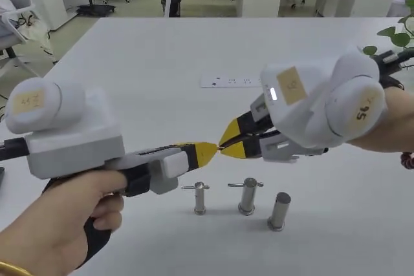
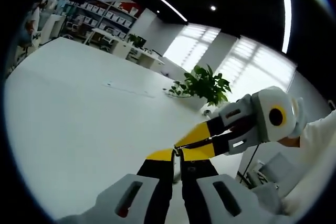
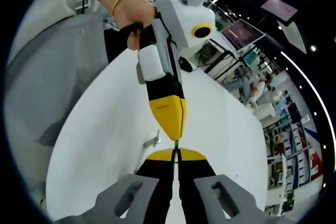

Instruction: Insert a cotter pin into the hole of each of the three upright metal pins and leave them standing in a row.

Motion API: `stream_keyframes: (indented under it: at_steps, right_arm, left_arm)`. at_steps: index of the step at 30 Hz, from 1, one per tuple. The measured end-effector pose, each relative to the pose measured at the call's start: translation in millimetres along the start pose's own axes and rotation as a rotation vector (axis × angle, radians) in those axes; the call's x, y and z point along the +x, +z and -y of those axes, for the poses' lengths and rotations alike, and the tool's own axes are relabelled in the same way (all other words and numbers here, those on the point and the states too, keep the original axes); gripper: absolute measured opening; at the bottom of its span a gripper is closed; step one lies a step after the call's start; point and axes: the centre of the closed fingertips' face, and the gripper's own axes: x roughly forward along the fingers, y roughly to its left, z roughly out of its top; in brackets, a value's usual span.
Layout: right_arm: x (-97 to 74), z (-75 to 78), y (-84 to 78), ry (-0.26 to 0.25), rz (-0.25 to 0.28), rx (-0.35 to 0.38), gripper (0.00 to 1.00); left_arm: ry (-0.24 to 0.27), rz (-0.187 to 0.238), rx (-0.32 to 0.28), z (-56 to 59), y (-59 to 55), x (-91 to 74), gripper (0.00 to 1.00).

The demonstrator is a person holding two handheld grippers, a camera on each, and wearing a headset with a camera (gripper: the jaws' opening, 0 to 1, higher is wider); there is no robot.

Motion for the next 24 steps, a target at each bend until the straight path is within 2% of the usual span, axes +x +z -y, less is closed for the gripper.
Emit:
stream_keyframes:
  at_steps: [6, 11, 17, 24]
  right_arm:
    - [0.1, -2.0, -0.2, 0.000, -0.004, 0.000, 0.02]
    - [-0.5, -2.1, 0.3, -0.003, -0.004, 0.011, 0.02]
    - [-1.8, 0.8, 2.5, -0.020, 0.033, 0.053, 0.04]
    - [-1.4, 3.1, 2.7, -0.017, 0.075, 0.151, 0.06]
  left_arm:
    - [-0.003, -0.004, -0.022, 0.3, -2.2, 0.1, 0.02]
    - [-0.007, 0.004, 0.045, 2.2, -1.5, -0.7, 0.01]
    - [-0.003, 0.030, 0.072, 2.0, 3.8, -1.7, 0.00]
    - [0.002, 0.037, 0.121, 1.2, 7.0, -0.9, 0.00]
